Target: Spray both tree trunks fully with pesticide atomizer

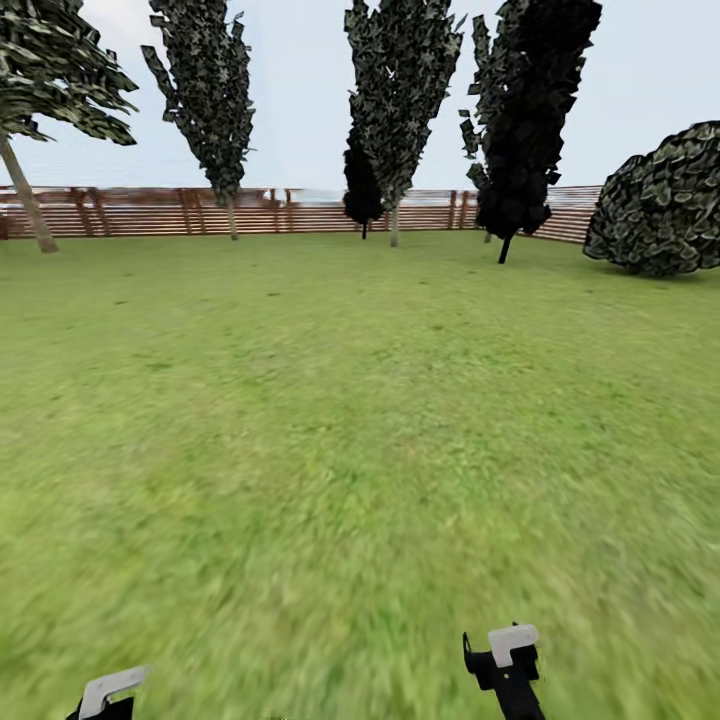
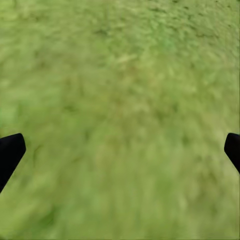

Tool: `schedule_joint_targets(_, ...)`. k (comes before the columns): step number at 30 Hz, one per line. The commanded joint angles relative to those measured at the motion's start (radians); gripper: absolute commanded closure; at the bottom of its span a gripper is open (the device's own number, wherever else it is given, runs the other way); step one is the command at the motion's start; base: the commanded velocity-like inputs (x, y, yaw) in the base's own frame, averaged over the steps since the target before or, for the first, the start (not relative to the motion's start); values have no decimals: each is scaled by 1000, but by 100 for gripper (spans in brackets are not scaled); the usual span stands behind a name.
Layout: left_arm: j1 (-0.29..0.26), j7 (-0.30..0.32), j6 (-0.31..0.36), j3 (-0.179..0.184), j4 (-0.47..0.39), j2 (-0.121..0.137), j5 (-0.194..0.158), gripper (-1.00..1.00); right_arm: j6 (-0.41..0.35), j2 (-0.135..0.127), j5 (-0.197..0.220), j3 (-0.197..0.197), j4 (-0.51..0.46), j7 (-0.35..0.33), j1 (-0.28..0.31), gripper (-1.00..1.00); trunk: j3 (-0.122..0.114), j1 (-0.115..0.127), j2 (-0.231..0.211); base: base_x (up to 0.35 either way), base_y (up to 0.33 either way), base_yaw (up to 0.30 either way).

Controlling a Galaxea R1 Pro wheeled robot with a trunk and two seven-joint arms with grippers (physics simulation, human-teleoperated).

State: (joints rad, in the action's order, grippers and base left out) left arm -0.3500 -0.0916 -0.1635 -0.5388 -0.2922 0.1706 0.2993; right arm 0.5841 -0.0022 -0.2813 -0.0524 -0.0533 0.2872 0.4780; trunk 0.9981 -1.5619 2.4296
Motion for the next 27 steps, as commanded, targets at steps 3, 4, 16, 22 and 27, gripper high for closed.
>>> schedule_joint_targets(3, -1, -2, -5, -6, 2, 0, 11, 100, 0, 0, -7, -5, 1, 10, 1, -100, 0, 0, 0, 0, 308, 279)
schedule_joint_targets(4, -1, -2, -5, -6, 2, 0, 11, 100, 0, 0, -7, -5, 1, 10, 1, -100, -1, 0, 0, 0, 308, 279)
schedule_joint_targets(16, -1, -2, -5, -6, 2, 0, 11, 100, 0, 1, -7, -6, 1, 10, 1, -100, -2, 0, 0, 0, 308, 280)
schedule_joint_targets(22, -1, -2, -5, -6, 2, 0, 11, 100, 0, 1, -7, -6, 1, 10, 1, -100, -2, 0, 0, 0, 293, 281)
schedule_joint_targets(27, -1, -2, -5, -6, 2, 0, 11, 100, 1, 1, -7, -6, 1, 10, 1, -100, -2, 0, 0, 0, 251, 281)
